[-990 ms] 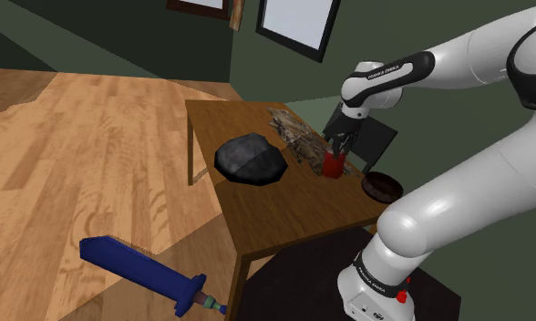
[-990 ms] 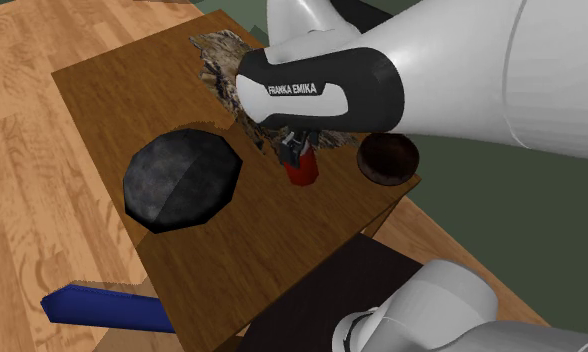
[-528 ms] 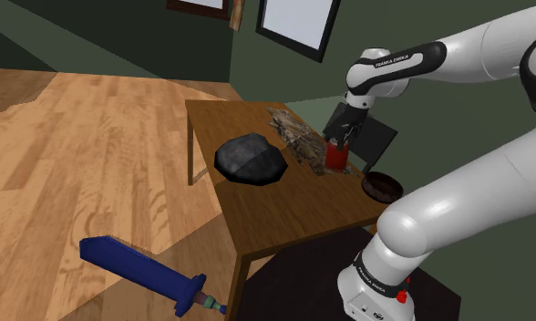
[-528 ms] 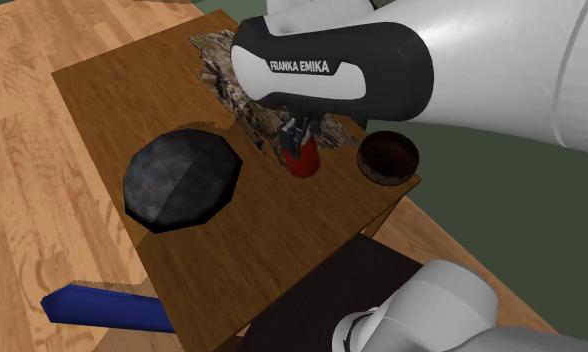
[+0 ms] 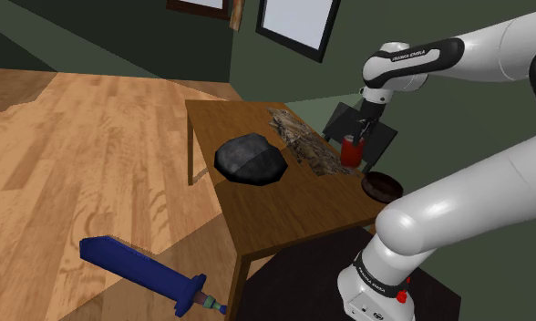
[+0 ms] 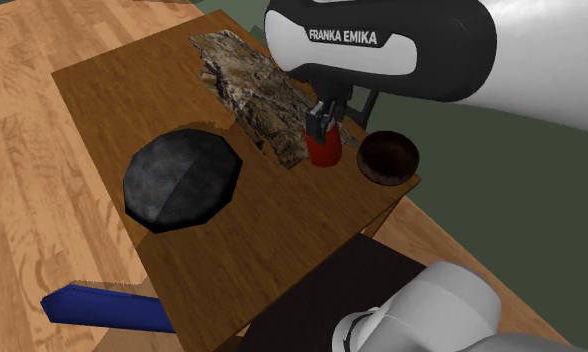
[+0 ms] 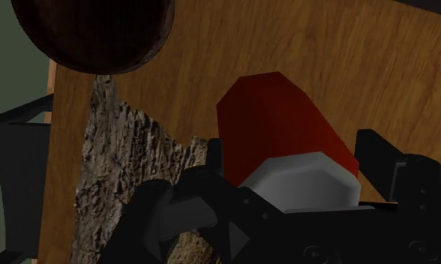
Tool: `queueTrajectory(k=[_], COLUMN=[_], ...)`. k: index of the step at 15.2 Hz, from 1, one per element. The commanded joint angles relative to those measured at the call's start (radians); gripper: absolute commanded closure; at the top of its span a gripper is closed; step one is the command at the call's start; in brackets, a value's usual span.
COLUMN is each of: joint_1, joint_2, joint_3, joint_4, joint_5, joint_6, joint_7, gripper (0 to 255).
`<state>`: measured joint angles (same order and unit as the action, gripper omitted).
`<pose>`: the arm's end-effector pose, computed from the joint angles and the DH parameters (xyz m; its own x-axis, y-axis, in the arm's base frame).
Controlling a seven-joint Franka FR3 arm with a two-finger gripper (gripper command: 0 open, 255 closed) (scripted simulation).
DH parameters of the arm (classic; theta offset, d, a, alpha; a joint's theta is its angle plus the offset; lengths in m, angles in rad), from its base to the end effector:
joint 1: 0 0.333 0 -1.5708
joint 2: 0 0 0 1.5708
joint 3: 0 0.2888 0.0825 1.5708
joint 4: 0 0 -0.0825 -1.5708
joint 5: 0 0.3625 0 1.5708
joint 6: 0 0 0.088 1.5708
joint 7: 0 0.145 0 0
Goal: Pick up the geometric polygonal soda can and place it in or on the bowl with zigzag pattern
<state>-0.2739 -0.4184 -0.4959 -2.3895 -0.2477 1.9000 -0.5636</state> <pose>0.2759 -0.3007 0.3924 0.9923 -0.0629 -0.1068 -0.0667 -0.9972 -0.0325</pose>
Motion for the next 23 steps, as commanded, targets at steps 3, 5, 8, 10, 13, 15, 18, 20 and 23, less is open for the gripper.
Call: queueTrajectory(k=[3,5,8,10,13,15,18,20,23], joint_1=[-0.044,-0.062,-0.085,-0.098,-0.111,-0.116,-0.118,-0.117,-0.115], joint_2=[-0.013,-0.009,0.006,0.023,0.058,0.089,0.115,0.124,0.140], joint_3=[-0.063,-0.098,-0.152,-0.191,-0.252,-0.296,-0.328,-0.336,-0.349], joint_4=[0.025,0.047,0.087,0.119,0.174,0.216,0.218,0.198,0.169], joint_5=[-0.040,-0.055,-0.073,-0.080,-0.082,-0.076,-0.070,-0.069,-0.065], joint_6=[-0.023,-0.032,-0.043,-0.049,-0.056,-0.058,-0.031,-0.003,0.040], joint_7=[-0.093,-0.142,-0.219,-0.272,-0.356,-0.415,-0.448,-0.449,-0.451], gripper=[255,255,255,255,255,255,255,255,255])
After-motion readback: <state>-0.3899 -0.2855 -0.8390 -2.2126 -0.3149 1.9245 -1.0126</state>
